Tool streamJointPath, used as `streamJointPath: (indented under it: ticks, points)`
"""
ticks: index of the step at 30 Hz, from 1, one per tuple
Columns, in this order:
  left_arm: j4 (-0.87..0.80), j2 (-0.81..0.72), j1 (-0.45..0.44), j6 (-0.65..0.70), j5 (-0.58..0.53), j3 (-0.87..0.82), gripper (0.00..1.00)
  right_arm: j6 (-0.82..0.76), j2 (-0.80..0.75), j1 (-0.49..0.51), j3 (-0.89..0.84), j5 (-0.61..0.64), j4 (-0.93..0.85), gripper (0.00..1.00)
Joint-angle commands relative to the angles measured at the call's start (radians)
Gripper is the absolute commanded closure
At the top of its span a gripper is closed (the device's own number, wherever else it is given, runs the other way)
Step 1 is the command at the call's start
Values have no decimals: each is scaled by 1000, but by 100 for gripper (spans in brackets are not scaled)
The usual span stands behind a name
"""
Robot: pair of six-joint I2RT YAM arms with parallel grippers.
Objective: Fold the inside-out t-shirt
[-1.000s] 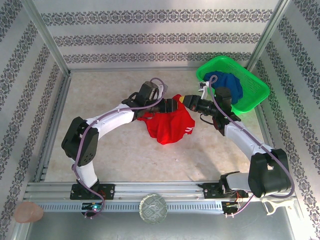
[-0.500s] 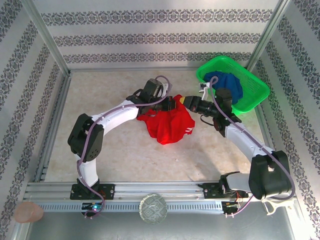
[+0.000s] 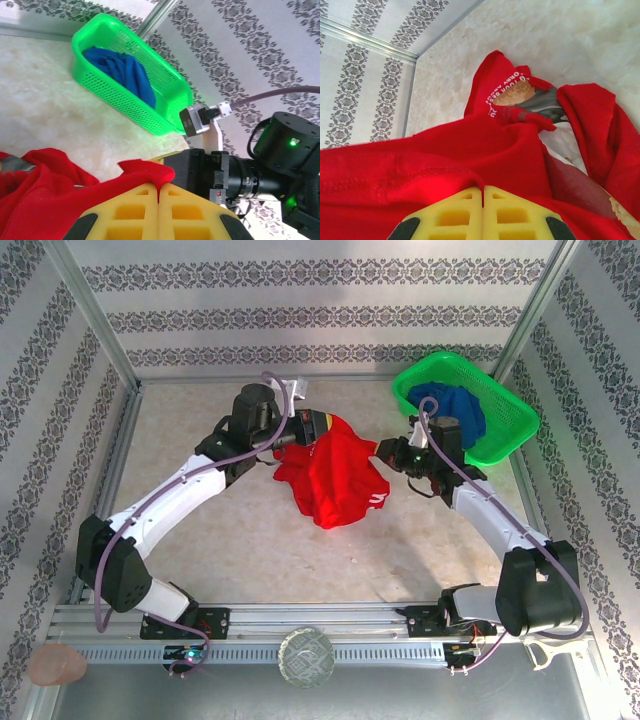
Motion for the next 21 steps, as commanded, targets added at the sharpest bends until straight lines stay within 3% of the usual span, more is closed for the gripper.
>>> streamJointPath:
  ticks: [1,7,8,10,11,16,21]
  points:
    - [88,14,15,-63,24,-26,100,-50,-30,-2,43,88,-114,100]
    - [69,23,15,-50,30,3,100,-74,-86,3,115,70,-166,100]
    - [70,23,16,-50,32,7,100,-79,-95,6,133,56,-164,90]
    - [65,25,16,-50,34,17,100,-86,-117,15,155,24,-139,56]
    - [60,25,16,-50,35,22,100,-88,-129,21,166,25,-137,47]
    - [50,29,16,-60,36,34,100,-124,-172,52,186,65,-167,43]
    - [64,27,16,-138,15,17,100,-233,-244,210,100,290,-196,41]
